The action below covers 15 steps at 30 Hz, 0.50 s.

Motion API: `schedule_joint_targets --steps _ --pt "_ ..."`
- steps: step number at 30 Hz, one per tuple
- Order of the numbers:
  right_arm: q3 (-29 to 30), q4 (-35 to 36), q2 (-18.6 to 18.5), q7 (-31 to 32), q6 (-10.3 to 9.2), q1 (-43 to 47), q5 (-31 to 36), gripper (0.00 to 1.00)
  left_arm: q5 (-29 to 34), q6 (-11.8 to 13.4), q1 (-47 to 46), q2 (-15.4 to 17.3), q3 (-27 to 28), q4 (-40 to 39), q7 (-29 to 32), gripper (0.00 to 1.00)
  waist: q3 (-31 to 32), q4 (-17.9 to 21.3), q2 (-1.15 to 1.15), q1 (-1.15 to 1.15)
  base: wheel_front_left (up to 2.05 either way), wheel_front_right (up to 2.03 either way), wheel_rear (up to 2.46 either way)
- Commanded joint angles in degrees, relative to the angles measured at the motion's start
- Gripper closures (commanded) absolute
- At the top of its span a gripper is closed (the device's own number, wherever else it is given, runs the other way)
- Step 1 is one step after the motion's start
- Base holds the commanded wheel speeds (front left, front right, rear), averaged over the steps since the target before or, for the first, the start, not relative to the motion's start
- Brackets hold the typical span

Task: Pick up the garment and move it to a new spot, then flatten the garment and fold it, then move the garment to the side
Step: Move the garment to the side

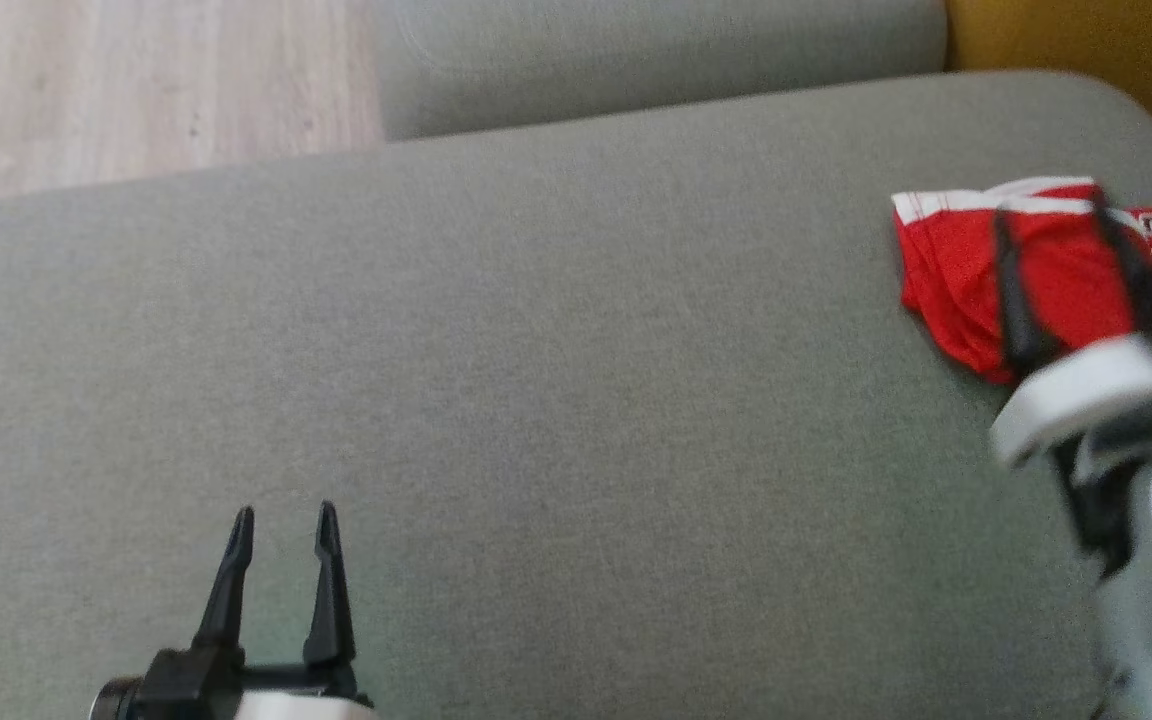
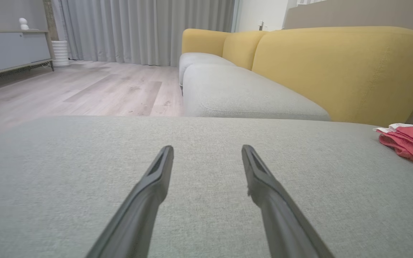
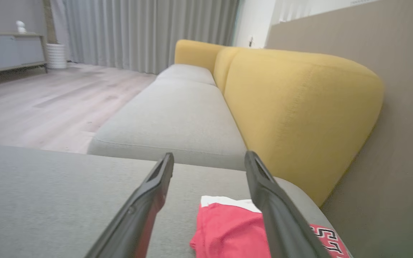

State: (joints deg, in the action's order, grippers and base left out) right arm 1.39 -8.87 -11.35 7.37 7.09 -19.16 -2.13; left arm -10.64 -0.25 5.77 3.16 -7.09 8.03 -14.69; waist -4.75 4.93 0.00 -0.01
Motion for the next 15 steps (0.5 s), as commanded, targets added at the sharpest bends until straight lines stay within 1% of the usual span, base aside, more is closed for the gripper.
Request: schedule_joint_targets --steps 1,4,7,8,11,14,15 --pt "-2.2 4.0 1.5 -3.1 0.40 2.7 0.8 0.00 0.0 0.5 0.0 -0.1 2.7 -2.0 -0.3 0.00 2.5 -1.2 0.00 0.01 0.00 0.00 0.00" --pt "-2.9 5.1 4.5 -7.7 0.40 9.3 1.7 0.00 0.6 0.5 1.1 -0.1 3.7 -2.5 -0.3 0.00 3.8 -1.9 0.00 0.01 0.00 0.00 0.00" --pt "-3.0 4.8 6.6 -12.4 0.40 15.0 3.1 0.00 0.8 -0.4 1.6 -0.1 4.3 -2.5 -0.3 0.00 4.5 -2.6 0.00 0.01 0.00 0.00 0.00" --pt "-3.0 4.8 6.6 -12.4 0.40 15.0 3.1 0.00 0.8 -0.4 1.6 -0.1 4.3 -2.5 -0.3 0.00 4.5 -2.6 0.00 0.01 0.00 0.00 0.00" --pt "-2.5 3.3 8.0 -16.7 0.40 19.2 3.5 0.00 1.6 -1.1 1.6 -0.1 4.6 -2.4 -0.3 0.00 4.8 -3.0 0.00 0.01 0.00 0.00 0.00" --pt "-1.9 1.3 8.4 -19.2 0.40 21.9 2.8 0.00 2.2 -1.7 1.4 -0.2 4.7 -2.2 -0.3 0.00 5.1 -3.0 0.00 0.01 0.00 0.00 0.00" --pt "-2.0 -0.4 8.4 -20.2 0.40 22.8 1.6 0.00 2.5 -1.8 1.5 -0.2 4.9 -1.9 -0.3 0.00 5.2 -2.8 0.00 0.01 0.00 0.00 0.00"
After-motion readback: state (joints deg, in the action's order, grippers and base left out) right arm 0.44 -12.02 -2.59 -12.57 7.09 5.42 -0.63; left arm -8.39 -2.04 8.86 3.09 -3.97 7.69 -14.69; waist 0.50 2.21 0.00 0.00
